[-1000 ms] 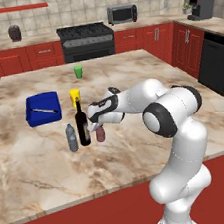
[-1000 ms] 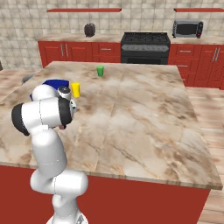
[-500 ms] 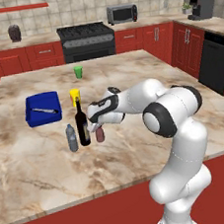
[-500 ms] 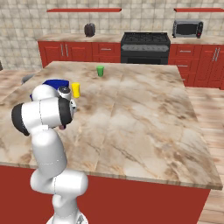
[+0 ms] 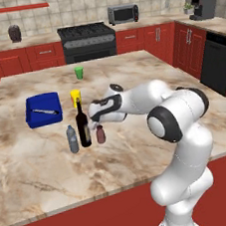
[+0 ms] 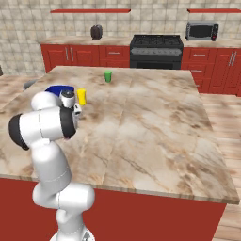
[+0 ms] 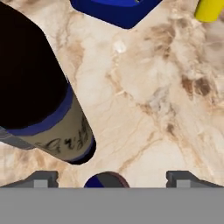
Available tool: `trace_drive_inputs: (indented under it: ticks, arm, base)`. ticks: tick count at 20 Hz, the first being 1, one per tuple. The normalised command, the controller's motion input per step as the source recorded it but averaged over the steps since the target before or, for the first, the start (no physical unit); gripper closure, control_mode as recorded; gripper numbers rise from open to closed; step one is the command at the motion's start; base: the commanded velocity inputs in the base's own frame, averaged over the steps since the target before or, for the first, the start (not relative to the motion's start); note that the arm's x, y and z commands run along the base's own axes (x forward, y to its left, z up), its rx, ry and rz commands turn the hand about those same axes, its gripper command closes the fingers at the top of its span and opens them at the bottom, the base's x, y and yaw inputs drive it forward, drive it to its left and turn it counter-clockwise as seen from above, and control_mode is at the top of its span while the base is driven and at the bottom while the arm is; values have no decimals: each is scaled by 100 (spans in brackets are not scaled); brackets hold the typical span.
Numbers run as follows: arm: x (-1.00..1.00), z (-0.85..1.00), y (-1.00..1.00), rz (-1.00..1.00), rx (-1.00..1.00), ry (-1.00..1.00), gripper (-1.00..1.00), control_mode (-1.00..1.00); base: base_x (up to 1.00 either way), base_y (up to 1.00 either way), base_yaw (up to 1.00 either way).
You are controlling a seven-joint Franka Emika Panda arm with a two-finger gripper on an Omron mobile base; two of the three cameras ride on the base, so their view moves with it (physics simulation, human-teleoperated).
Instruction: Place the drinks on the dining counter in a tight cluster.
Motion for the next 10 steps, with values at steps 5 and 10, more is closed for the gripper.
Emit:
trace_drive_inputs:
  ticks: [5,10]
  arm:
    - [-22,58,-21,-11,8,-12,-100,-100]
    - [-48,44,-53,-20,6,-2,-100,-100]
  base:
    - [0,0,0]
    - [0,0,0]
